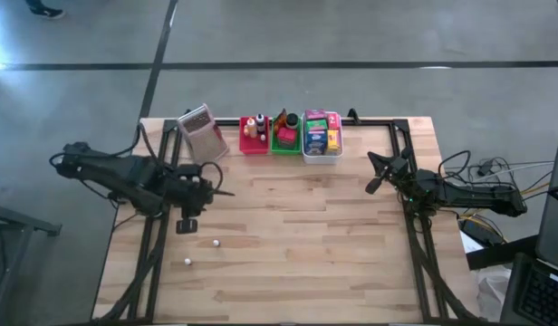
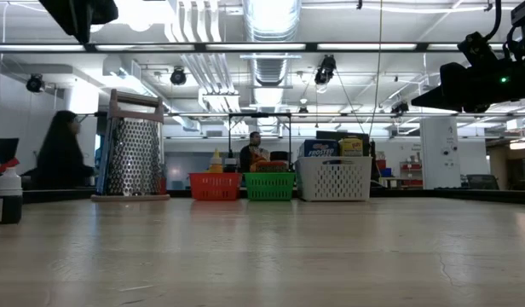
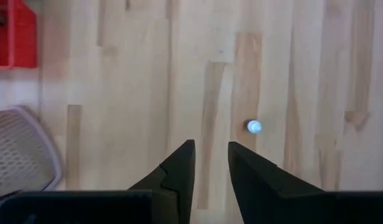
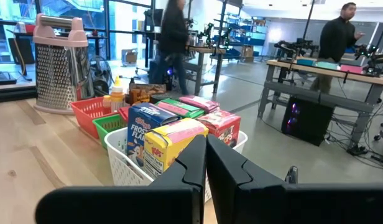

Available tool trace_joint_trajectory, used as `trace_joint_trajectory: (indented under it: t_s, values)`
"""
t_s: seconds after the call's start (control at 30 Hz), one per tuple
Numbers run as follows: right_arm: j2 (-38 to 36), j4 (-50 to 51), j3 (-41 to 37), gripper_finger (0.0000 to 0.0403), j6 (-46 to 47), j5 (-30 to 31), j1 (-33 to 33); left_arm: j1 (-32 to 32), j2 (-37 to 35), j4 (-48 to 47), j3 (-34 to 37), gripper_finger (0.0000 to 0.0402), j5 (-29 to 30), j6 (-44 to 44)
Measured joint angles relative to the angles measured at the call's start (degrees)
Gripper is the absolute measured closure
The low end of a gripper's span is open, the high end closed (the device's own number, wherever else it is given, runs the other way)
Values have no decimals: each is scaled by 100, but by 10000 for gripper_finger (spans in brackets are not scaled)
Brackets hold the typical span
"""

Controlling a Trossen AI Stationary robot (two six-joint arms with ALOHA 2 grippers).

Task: Pick & Place Kitchen Items
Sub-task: Put the small black food coloring bottle into the red bin

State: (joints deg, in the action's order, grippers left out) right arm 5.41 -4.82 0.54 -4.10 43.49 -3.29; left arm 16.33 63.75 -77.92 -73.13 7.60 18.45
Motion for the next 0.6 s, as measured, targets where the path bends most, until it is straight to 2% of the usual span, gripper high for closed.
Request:
trace_joint_trajectory:
  t_s: [0.4,0.6]
  values:
    - [0,0,0,394,0,1,-2,321,4,373,932,303,-54,-177]
    - [-2,2,0,394,0,1,0,336,7,918,1279,303,-176,-378]
